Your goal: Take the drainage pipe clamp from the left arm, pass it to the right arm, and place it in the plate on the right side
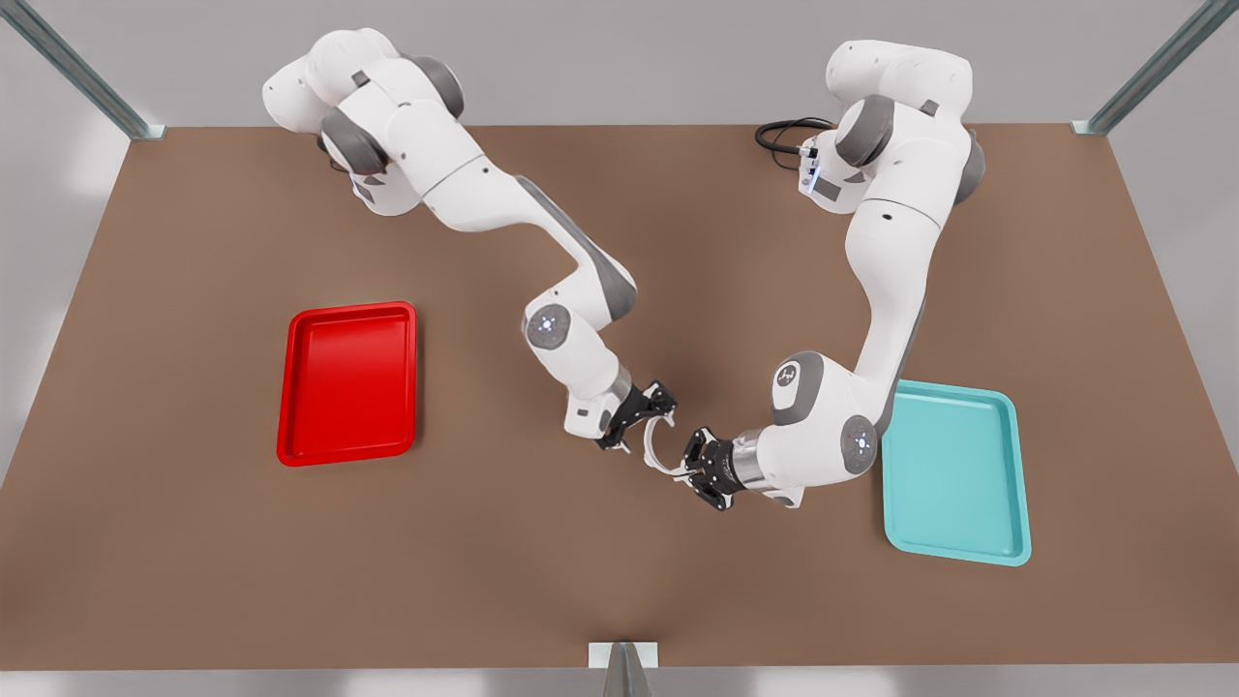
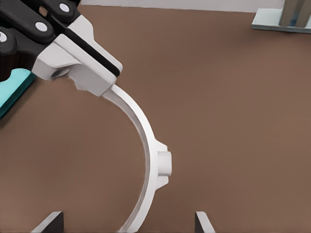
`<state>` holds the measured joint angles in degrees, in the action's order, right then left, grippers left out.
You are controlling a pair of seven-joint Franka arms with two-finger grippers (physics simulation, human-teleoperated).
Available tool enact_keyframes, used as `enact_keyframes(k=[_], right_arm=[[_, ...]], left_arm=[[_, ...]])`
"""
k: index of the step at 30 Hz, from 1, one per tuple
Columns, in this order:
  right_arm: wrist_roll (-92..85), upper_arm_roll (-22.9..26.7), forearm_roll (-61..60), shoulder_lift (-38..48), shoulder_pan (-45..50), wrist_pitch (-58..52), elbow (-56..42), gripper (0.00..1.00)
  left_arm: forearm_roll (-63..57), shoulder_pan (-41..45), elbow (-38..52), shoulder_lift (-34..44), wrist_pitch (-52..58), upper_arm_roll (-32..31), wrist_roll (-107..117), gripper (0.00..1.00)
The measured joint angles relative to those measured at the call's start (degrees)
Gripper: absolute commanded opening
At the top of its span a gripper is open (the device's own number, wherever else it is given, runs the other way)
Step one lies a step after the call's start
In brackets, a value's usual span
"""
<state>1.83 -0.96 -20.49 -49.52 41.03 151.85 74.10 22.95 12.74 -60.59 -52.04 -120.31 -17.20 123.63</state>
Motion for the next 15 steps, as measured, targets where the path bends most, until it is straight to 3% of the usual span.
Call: enact_keyframes(k=[2, 3, 4, 5, 6, 10, 11, 12, 15], right_arm=[[0.04, 0.0, -0.08, -0.85, 0.31, 0.27, -1.07, 1.0], [0.05, 0.0, -0.13, -1.3, 0.46, 0.37, -1.73, 0.87], [0.02, 0.0, -0.17, -1.54, 0.55, 0.46, -2.08, 0.5], [-0.08, -0.01, -0.23, -1.67, 0.55, 0.54, -2.22, 0.26], [-0.22, -0.01, -0.32, -1.73, 0.52, 0.61, -2.29, 0.21], [-0.74, -0.02, -0.62, -1.41, 0.21, 0.82, -2.29, 0.21], [-0.89, -0.03, -0.66, -1.3, 0.03, 0.85, -2.27, 0.21], [-0.96, 0.01, -0.59, -1.2, -0.18, 0.83, -2.27, 0.21], [-1.16, 0.08, -0.47, -0.46, -0.53, 0.6, -2.3, 0.21]], left_arm=[[-0.01, 0.0, 0.0, 0.0, -0.01, 0.0, 0.43, 0.21], [-0.01, 0.0, 0.0, 0.0, -0.01, 0.0, 0.62, 0.21], [-0.01, 0.0, 0.01, 0.01, -0.01, 0.0, 0.81, 0.21], [-0.01, 0.0, 0.03, 0.02, -0.02, 0.0, 0.99, 0.21], [-0.01, 0.0, 0.02, 0.01, -0.02, 0.0, 1.16, 0.21], [0.0, -0.03, 0.01, 0.01, -0.02, 0.09, 1.72, 0.21], [-0.04, -0.03, 0.01, 0.02, -0.02, 0.07, 1.83, 0.78], [-0.2, -0.02, 0.0, 0.03, -0.05, 0.04, 2.02, 1.0], [-0.42, -0.04, 0.0, 0.08, -0.01, 0.0, 2.47, 1.0]])
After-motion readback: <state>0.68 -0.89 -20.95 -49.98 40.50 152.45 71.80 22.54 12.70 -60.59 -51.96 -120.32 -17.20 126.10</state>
